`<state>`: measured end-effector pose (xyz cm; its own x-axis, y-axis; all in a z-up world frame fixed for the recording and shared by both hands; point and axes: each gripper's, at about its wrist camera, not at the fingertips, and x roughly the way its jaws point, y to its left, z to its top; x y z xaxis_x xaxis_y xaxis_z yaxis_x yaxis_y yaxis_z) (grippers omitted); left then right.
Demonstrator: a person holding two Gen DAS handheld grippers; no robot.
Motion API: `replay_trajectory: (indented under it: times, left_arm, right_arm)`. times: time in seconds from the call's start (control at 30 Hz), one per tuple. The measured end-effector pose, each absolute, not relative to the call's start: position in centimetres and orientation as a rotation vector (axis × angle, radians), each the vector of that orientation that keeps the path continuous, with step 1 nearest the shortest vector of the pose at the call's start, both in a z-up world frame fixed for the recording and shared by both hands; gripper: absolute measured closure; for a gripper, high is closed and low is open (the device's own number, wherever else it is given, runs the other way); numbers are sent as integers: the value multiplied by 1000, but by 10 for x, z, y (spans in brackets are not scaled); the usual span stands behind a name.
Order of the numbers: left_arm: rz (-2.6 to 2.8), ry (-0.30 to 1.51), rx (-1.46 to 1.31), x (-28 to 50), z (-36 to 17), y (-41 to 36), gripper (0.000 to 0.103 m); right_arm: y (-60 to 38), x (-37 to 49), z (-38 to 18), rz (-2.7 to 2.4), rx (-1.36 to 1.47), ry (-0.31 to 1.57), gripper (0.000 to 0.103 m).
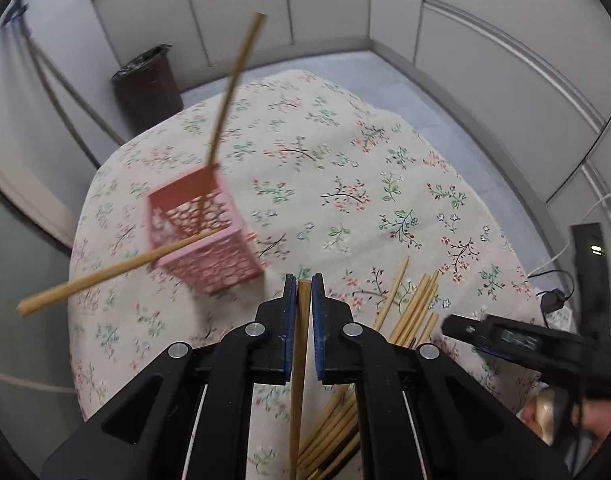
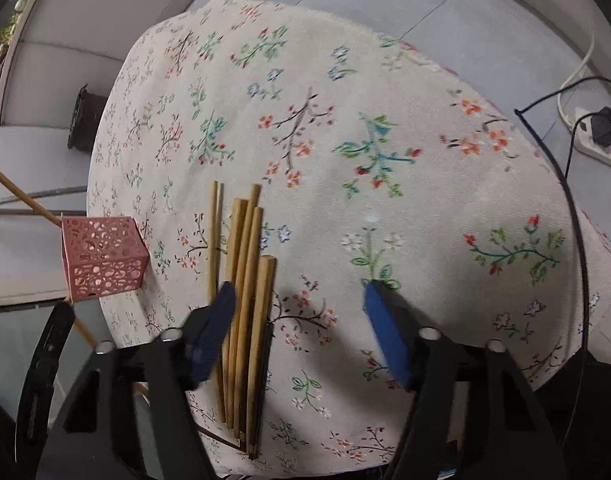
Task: Organize utensils
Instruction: 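Lift the chopstick with the left tool and move it above the pink holder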
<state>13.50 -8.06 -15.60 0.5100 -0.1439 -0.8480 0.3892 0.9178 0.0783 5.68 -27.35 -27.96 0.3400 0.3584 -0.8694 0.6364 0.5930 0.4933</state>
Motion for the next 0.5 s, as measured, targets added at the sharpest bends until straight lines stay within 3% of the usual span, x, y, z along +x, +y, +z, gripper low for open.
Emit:
replay_trajectory:
  times: [0.1, 0.17, 0.3, 0.37, 0.5]
  left_arm:
    - [-333, 969, 269, 125, -150, -73, 96]
    - [-336, 956, 274, 120, -147, -71, 96]
    - [-328, 936, 257, 117, -140, -59, 96]
    - [-316, 931, 245, 116, -137, -50, 96]
    - [-302, 928, 234, 115, -136, -38, 96]
  right_arm:
    - [-263, 63, -277, -246, 912, 1269, 58]
    - [-254, 66, -279, -225, 908, 1285, 73]
    - [-241, 73, -278, -235, 863, 1288, 79]
    - [-237, 78, -279, -247, 854, 1292, 89]
    - [-232, 86, -280, -286, 825, 1290, 91]
